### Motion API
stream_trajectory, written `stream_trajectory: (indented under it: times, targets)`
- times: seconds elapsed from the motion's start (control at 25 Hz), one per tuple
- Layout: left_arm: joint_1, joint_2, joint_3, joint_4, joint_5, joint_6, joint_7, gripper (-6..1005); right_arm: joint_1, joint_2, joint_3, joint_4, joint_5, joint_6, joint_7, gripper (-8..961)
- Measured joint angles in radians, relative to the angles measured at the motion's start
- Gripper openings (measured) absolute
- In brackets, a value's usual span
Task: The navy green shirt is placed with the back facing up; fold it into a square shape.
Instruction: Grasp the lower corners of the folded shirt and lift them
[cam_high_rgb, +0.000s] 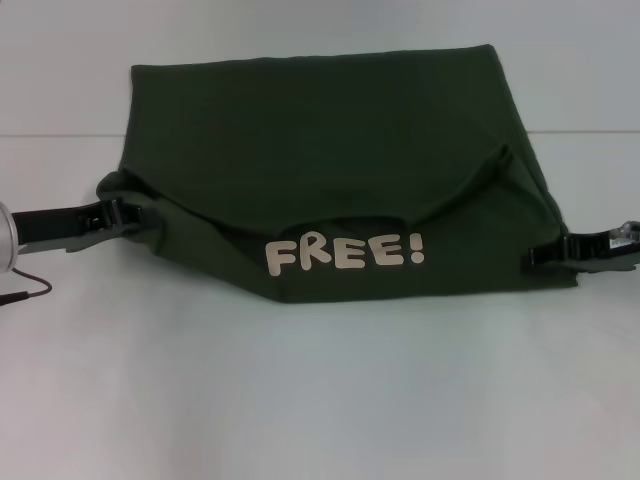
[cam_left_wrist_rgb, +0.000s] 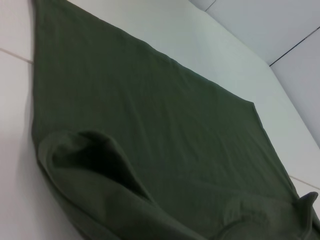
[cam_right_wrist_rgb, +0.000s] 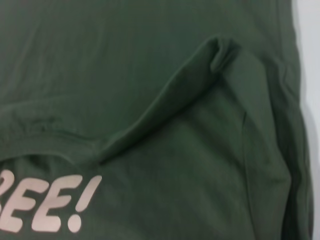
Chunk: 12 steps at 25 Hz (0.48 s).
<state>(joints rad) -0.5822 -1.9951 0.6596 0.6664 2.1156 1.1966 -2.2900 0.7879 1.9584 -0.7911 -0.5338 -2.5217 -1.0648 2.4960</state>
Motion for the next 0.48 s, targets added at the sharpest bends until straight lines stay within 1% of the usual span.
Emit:
stream_trajectory:
  times: [0.12,0.32,0.48]
  targets:
    - [0.000,-0.001,0.000,0.000,0.000,0.000,0.000,39,0.005,0.000,-0.016,0.011,-0.001,0.008,0.003,626]
    - [0.002,-0.001,-0.001,0.001,0.000,0.000,0.000,39,0.002,0.000,-0.015,-0.009,0.006,-0.003,0.004,583]
    - [0.004,-0.001,-0.002,0.001,0.000,0.002,0.000,39,0.001,0.000,-0.013,-0.010,0.006,-0.008,0.005,384]
